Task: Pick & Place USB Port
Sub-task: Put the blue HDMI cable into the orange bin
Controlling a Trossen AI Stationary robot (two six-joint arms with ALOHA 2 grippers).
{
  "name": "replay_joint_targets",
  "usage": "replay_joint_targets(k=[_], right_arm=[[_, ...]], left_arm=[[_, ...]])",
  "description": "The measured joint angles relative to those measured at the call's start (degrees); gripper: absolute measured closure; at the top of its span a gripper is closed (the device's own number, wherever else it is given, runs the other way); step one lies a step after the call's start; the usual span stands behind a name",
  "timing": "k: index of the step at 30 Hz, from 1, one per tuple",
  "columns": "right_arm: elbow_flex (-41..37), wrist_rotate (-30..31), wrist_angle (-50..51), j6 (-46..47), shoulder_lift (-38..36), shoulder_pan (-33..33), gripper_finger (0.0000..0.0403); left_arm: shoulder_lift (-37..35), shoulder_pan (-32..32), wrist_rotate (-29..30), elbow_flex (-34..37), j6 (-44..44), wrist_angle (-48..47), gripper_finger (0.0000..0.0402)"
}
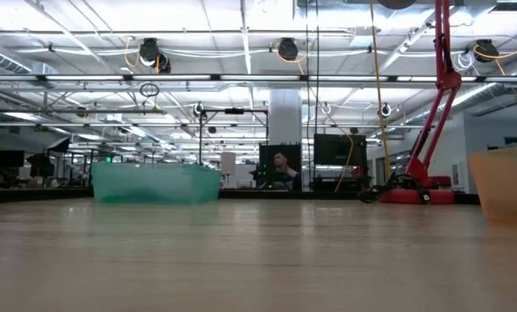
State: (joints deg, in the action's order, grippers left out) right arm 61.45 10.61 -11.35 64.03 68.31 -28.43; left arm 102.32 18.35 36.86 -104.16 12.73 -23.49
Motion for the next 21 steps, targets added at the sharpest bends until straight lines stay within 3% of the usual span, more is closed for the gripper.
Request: replay_joint_targets(k=[4,7,10,13,16,21], right_arm=[[0.02,0.05,-0.06,-0.04,-0.02,0.09,0.0377],[0.02,-0.34,-0.11,-0.02,-0.02,0.37,0.0377],[0.04,-1.62,-0.44,0.31,0.00,0.81,0.0377],[0.09,-1.68,-0.79,0.66,-0.02,1.09,0.0377],[0.09,0.49,-1.20,0.21,-0.04,1.25,0.0360],[0.09,2.58,-0.61,-1.28,0.07,1.03,0.0294]], left_arm=[[0.00,-0.32,0.19,0.00,-2.79,0.10,0.0212],[0.00,-0.39,-2.14,0.00,-5.30,-0.03,0.0269],[0.00,-0.48,-4.79,0.00,-8.34,-0.98,0.0349],[0.00,-0.57,-4.50,0.00,-14.72,-2.12,0.0366],[-0.15,-0.18,2.37,0.00,-23.54,-5.05,0.0366],[-3.04,1.80,16.52,-0.02,-37.07,-12.29,0.0366]])
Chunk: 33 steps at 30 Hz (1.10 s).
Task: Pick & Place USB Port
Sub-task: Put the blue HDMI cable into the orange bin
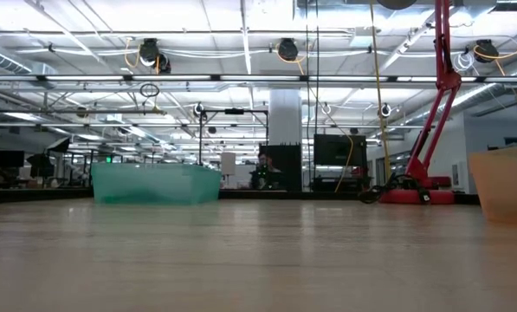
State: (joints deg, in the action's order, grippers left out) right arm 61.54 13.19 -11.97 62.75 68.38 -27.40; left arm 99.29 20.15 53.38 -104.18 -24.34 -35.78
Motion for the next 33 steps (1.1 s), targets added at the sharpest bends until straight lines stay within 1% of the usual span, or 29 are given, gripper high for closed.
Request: replay_joint_targets(k=[2,4,7,10,12,14,15,17,19,24,28,33], right_arm=[[0.00,1.65,0.36,-1.07,0.02,-0.21,0.0277],[-0.04,5.17,0.64,-2.34,0.02,-0.30,0.0268],[-0.04,14.23,2.37,-5.98,0.02,-0.52,0.0268],[-0.07,24.35,4.02,-11.38,0.02,-0.52,0.0279],[-0.07,30.30,3.40,-17.17,0.02,-0.52,0.0289],[-0.07,34.10,2.48,-22.60,0.02,-0.45,0.0298],[-0.07,34.88,1.76,-25.39,0.02,-0.42,0.0302],[-0.07,34.56,0.19,-31.48,0.02,-0.09,0.0308],[-0.07,33.66,-0.63,-35.12,0.02,-0.08,0.0311],[-0.09,31.69,-1.16,-35.05,0.02,-0.93,0.0302],[-0.09,31.65,-1.51,-35.06,0.02,-1.26,0.0269],[-0.09,33.37,-1.54,-35.00,0.28,-0.16,0.0197]], left_arm=[[-0.93,0.77,4.63,-0.07,-5.99,-2.29,0.0366],[-1.28,1.48,8.43,-0.15,-12.21,-4.31,0.0366],[-1.44,2.54,12.66,-0.04,-23.44,-7.34,0.0366],[-1.57,1.78,12.90,-0.05,-31.53,-8.61,0.0366],[-1.25,0.35,11.04,-0.07,-34.18,-9.18,0.0366],[-1.03,-1.26,7.99,-0.07,-35.37,-10.58,0.0366],[-1.01,-2.23,6.30,-0.07,-35.81,-11.20,0.0366],[-1.05,-3.91,2.74,-0.07,-35.12,-11.38,0.0366],[-1.05,-5.13,1.48,-0.07,-34.59,-11.39,0.0366],[-1.10,-7.79,0.30,-0.07,-34.63,-13.41,0.0366],[-1.07,-10.21,-1.91,-0.04,-34.69,-15.38,0.0366],[-1.07,-11.13,-2.53,-0.04,-34.18,-15.18,0.0366]])
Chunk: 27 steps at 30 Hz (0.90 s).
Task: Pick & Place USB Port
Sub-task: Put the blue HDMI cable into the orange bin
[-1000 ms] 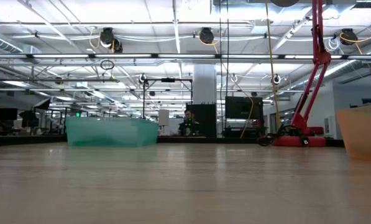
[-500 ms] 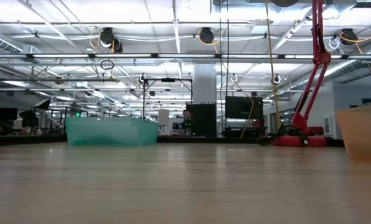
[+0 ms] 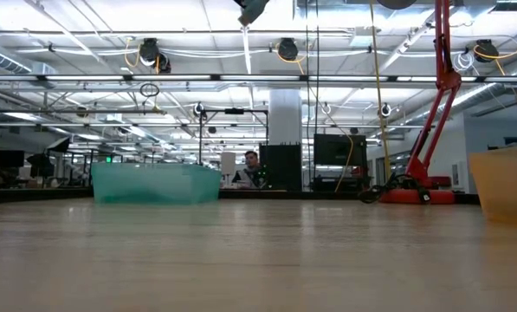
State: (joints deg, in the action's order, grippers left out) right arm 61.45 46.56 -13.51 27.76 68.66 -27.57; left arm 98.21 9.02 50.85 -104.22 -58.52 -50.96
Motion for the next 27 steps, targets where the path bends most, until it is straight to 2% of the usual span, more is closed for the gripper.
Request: replay_joint_targets(k=[3,7,10,13,20,24,27], right_arm=[[0.00,1.40,0.10,0.60,0.94,1.68,0.0149],[0.00,0.43,-0.54,4.02,3.31,4.59,0.0095],[-0.02,-2.21,-0.88,5.46,5.57,5.66,0.0072],[-0.02,-3.34,-2.29,5.61,7.33,6.36,0.0066],[-0.02,0.54,-2.59,5.57,8.01,6.36,0.0100],[-0.02,1.67,-2.57,4.45,7.61,6.49,0.0144],[-0.02,1.09,-2.47,4.99,7.61,6.51,0.0194]], left_arm=[[0.00,0.04,-0.72,0.00,0.28,0.05,0.0366],[0.51,0.11,-2.36,0.00,0.26,0.21,0.0366],[0.95,0.49,-2.49,0.03,0.02,-0.38,0.0366],[0.89,0.88,-2.60,0.02,0.00,-0.26,0.0366],[0.85,2.20,-1.96,0.02,-1.74,-4.13,0.0366],[0.85,3.18,-1.54,0.02,-3.11,-4.96,0.0366],[0.85,4.02,-1.36,0.02,-3.24,-4.49,0.0366]])
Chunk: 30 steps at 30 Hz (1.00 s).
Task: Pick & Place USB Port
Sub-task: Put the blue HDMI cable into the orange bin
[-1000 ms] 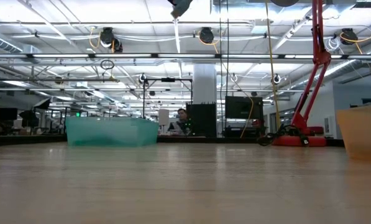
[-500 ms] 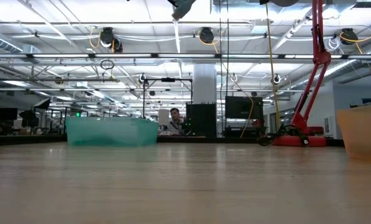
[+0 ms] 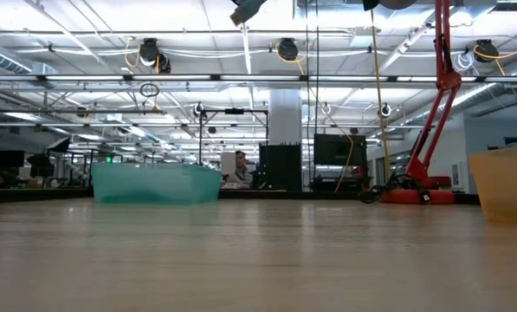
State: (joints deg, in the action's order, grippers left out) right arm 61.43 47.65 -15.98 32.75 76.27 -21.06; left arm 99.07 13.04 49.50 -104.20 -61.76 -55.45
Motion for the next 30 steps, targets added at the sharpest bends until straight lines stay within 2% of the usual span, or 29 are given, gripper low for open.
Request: replay_joint_targets(k=[3,6,8,10,14,19,23,27,30], right_arm=[[0.02,-0.05,0.98,1.83,0.00,0.00,0.0263],[0.02,-1.46,2.68,2.56,-0.59,-0.11,0.0354],[0.02,-2.98,3.03,2.36,-1.17,-0.13,0.0385],[0.09,-2.95,4.50,3.46,-1.74,-0.15,0.0387],[0.09,-2.68,10.55,5.20,-3.85,-0.11,0.0391],[-0.02,-2.89,22.84,15.38,-8.60,0.03,0.0392],[-0.02,-10.60,27.52,20.71,-12.37,0.06,0.0392],[0.00,-25.16,27.83,26.00,-15.80,-0.43,0.0392],[0.00,-33.79,29.30,32.57,-17.95,-2.77,0.0392]], left_arm=[[0.00,1.20,0.03,0.00,-0.23,0.64,0.0366],[0.02,3.08,0.07,0.01,0.25,2.96,0.0366],[0.02,4.30,0.46,0.02,1.30,4.79,0.0366],[0.02,5.28,0.58,0.02,2.16,5.87,0.0363],[-0.23,7.69,0.24,0.02,2.08,6.02,0.0326],[-0.35,11.38,-0.22,-0.02,2.07,6.28,0.0314],[-0.35,14.06,1.39,-0.02,1.01,6.30,0.0312],[-0.39,15.51,3.49,-0.02,2.03,6.22,0.0311],[-0.39,16.12,3.50,-0.02,3.39,6.02,0.0310]])
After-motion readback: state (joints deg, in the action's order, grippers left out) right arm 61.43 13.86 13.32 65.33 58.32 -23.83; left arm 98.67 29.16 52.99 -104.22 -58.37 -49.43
